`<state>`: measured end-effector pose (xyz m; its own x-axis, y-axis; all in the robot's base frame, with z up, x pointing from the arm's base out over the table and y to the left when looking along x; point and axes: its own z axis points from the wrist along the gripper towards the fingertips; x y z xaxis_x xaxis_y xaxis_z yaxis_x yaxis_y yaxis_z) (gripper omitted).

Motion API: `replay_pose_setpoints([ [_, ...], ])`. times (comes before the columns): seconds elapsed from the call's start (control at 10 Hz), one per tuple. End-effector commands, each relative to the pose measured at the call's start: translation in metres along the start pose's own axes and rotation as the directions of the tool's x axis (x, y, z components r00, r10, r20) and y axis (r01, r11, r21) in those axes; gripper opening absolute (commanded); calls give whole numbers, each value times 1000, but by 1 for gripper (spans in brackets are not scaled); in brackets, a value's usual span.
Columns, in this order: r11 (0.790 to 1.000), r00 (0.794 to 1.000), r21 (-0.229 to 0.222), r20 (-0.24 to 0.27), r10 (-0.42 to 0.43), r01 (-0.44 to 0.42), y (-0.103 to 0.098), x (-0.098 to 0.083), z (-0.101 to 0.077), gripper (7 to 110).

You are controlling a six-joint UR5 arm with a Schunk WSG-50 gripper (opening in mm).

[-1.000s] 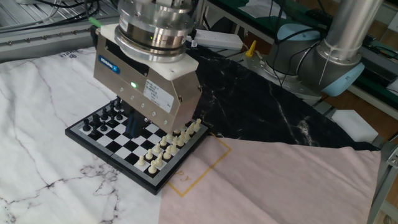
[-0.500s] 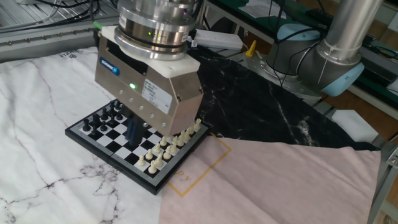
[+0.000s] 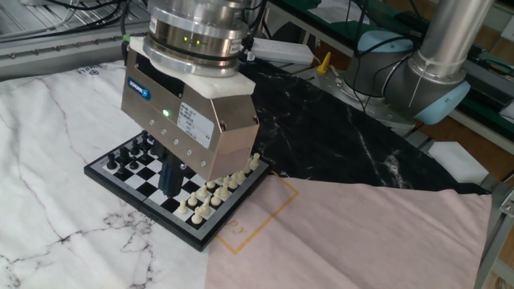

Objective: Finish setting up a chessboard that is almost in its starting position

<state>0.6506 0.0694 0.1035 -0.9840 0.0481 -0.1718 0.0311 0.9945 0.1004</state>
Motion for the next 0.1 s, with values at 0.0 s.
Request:
replay_pose_setpoints([
  [0.0,1000,1000,15,-27,15,-14,-6,8,-1,7],
])
